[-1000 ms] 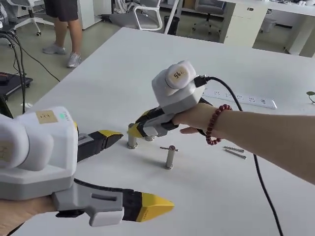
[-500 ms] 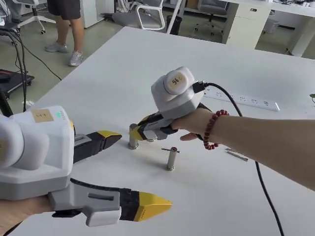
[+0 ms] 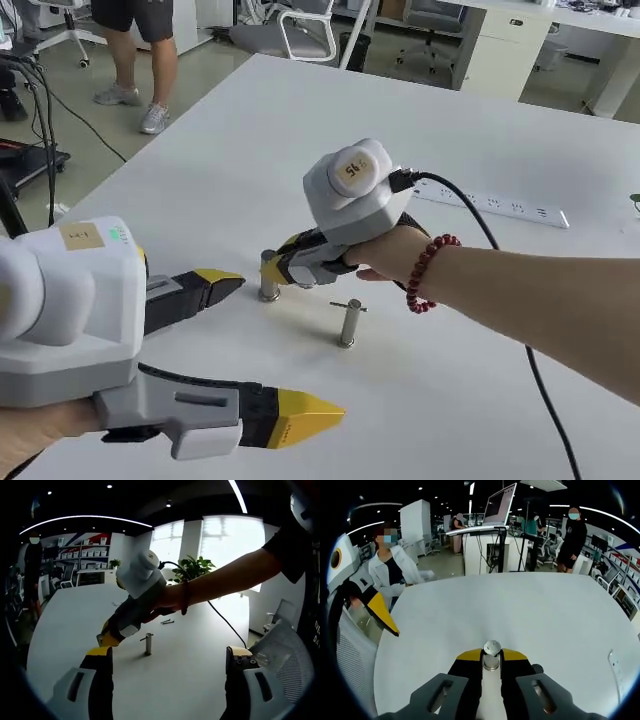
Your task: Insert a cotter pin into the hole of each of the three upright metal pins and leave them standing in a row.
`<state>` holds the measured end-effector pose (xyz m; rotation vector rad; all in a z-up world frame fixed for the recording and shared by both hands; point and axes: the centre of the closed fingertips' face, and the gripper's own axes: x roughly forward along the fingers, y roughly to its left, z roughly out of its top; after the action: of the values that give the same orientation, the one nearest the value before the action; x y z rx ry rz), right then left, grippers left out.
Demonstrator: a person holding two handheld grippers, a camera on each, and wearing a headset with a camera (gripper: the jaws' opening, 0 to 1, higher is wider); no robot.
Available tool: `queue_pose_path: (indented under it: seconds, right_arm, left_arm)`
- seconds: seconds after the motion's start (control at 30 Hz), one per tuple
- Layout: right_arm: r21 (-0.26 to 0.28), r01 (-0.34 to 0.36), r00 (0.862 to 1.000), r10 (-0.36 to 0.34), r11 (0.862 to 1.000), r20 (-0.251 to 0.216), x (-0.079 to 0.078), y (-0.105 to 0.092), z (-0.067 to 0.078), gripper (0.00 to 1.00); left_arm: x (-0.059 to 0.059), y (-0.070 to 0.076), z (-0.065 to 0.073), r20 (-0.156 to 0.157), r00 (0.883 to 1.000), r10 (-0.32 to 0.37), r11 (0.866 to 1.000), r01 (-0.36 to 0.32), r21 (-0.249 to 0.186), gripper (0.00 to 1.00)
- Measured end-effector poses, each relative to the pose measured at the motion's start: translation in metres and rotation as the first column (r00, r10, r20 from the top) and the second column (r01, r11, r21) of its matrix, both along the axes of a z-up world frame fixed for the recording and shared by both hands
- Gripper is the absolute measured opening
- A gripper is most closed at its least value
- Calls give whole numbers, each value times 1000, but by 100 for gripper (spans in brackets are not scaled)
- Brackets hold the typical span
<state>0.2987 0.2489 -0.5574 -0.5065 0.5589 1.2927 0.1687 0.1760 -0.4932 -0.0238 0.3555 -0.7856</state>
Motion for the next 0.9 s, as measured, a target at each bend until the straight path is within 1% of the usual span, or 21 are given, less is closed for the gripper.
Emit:
queue_pose_path:
  seconds: [0.03,0.1,0.17,0.27,0.4,0.43,0.53,0.6,0.67,0.9]
  right_arm:
    - [10,3,1000,-3,1000,-3,0,1,3,7]
    - [2,-3,1000,3,1000,-3,-4,2,9,7]
    - [2,-13,1000,13,1000,13,-9,3,16,7]
    - [2,-20,1000,20,1000,8,-12,6,17,8]
    - [-3,-37,999,37,999,4,-28,1,23,8]
    - [-1,-39,999,39,999,-2,-34,-2,25,8]
    - [5,-34,999,34,999,-23,-44,-8,29,8]
    - [0,-40,999,40,999,-20,-49,-13,30,8]
    - [-7,-41,999,40,999,-23,-50,-17,29,8]
    - [-20,-30,999,29,999,-19,-61,-43,36,8]
  left_arm:
    - [0,0,0,0,1000,0,1000,0,0,94]
    - [0,-1,0,1,1000,0,1000,0,0,94]
    - [0,-1,1,4,1000,1,1000,-1,0,94]
    - [0,-2,3,10,1000,4,1000,-4,-1,94]
    - [0,-3,7,23,1000,9,1000,-9,4,93]
    - [0,-4,8,25,1000,10,1000,-10,4,93]
    - [0,-4,10,34,999,22,1000,-22,10,94]
    - [-1,-4,11,36,999,21,1000,-21,9,94]
    - [-1,-4,13,40,999,24,1000,-24,8,94]
    - [-3,-6,14,40,999,17,1000,-18,14,93]
